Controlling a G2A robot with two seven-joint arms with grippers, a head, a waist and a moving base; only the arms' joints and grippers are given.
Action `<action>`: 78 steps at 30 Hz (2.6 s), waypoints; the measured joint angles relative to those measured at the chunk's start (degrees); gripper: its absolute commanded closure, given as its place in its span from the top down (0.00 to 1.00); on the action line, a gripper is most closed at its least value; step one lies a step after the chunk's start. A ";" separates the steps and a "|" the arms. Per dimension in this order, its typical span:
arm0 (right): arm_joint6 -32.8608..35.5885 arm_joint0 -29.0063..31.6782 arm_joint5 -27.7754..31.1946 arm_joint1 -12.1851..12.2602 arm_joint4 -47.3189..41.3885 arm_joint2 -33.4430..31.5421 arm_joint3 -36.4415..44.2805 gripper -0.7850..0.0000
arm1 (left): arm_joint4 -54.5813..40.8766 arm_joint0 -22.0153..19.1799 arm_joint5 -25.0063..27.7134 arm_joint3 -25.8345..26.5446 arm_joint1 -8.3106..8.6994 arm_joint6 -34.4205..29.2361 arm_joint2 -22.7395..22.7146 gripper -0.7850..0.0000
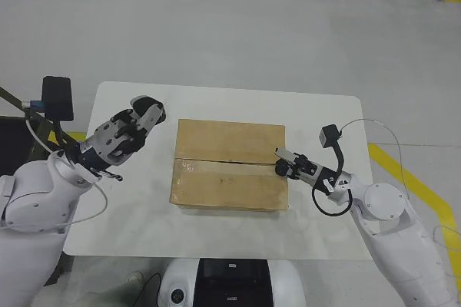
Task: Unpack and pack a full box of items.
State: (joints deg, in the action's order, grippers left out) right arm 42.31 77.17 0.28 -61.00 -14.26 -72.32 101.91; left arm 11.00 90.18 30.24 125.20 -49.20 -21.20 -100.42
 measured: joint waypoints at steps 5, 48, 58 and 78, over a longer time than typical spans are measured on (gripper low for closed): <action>0.00 0.00 0.00 0.00 0.00 0.00 0.00 1.00 | 2.40 -0.22 -0.10 1.21 -0.57 4.29 1.85 0.00; 0.00 0.00 0.00 0.00 0.00 0.00 0.00 1.00 | 12.31 -15.79 -2.93 -5.36 -4.44 -1.57 31.20 0.00; -0.49 1.69 0.57 0.32 -0.34 -2.51 3.04 1.00 | 13.00 -14.75 -2.57 -6.13 -4.72 -1.88 31.19 0.00; -6.51 16.02 2.19 1.52 -2.26 -16.93 8.97 1.00 | 12.46 -16.05 -2.17 -7.89 -5.61 -4.05 33.28 0.00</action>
State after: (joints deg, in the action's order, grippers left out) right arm 35.80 93.19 2.47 -59.48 -16.53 -89.24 110.87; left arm 23.46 74.13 28.07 117.31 -54.80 -25.25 -67.14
